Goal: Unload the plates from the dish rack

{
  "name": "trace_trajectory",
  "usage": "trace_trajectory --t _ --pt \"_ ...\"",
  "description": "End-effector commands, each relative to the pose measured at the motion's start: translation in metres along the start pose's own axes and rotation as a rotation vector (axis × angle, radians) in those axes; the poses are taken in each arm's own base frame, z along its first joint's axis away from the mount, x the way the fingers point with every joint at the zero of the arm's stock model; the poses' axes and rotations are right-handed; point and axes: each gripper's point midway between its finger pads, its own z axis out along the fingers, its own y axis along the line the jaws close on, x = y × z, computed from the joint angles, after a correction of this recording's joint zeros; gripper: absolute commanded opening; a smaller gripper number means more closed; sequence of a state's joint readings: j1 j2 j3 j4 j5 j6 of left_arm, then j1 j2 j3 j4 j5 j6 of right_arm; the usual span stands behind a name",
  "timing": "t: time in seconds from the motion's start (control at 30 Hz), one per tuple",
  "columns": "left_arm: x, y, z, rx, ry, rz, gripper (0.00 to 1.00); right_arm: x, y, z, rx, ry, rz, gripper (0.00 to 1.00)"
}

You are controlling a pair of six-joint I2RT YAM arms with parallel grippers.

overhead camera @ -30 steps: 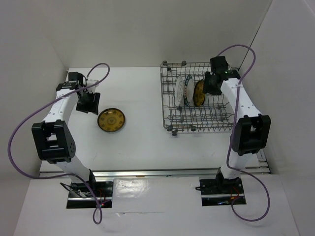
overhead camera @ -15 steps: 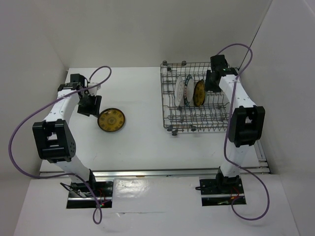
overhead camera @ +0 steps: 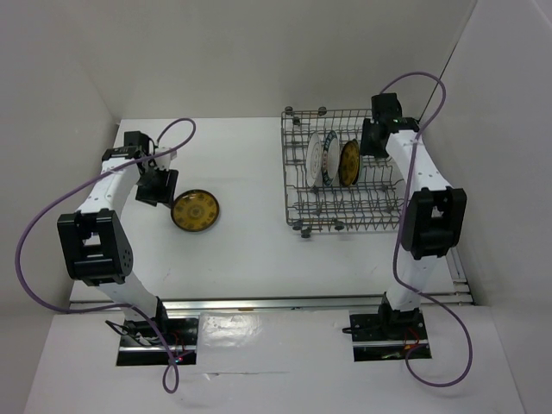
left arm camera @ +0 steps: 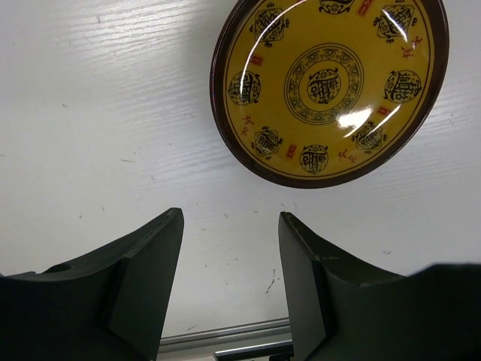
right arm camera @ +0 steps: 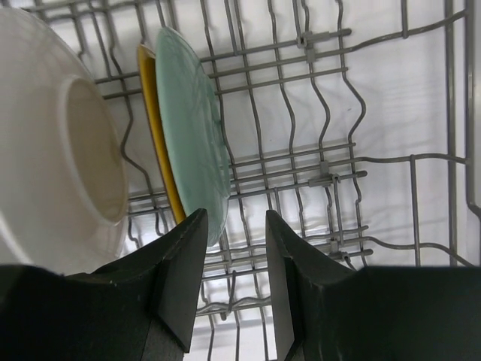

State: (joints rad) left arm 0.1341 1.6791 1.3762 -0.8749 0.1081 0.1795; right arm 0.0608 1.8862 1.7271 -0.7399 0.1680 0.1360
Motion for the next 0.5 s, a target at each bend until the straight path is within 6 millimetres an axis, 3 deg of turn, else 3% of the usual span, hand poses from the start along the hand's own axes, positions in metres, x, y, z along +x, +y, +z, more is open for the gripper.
trace_trajectory --t 0.0,0.3,0.47 --pt "0.000 -0.002 -0.008 -0.008 -0.021 0.010 0.67 -0.041 0.001 -0.036 -0.035 -0.155 0.021 0.44" --pt "0.001 -0.005 -0.003 0.016 -0.008 0.007 0.67 -0.015 0.007 -0.008 -0.053 -0.080 0.009 0.44" --pt "0.001 -0.003 -0.003 0.007 -0.006 0.007 0.67 -0.024 0.014 -0.018 -0.099 -0.120 0.014 0.49"
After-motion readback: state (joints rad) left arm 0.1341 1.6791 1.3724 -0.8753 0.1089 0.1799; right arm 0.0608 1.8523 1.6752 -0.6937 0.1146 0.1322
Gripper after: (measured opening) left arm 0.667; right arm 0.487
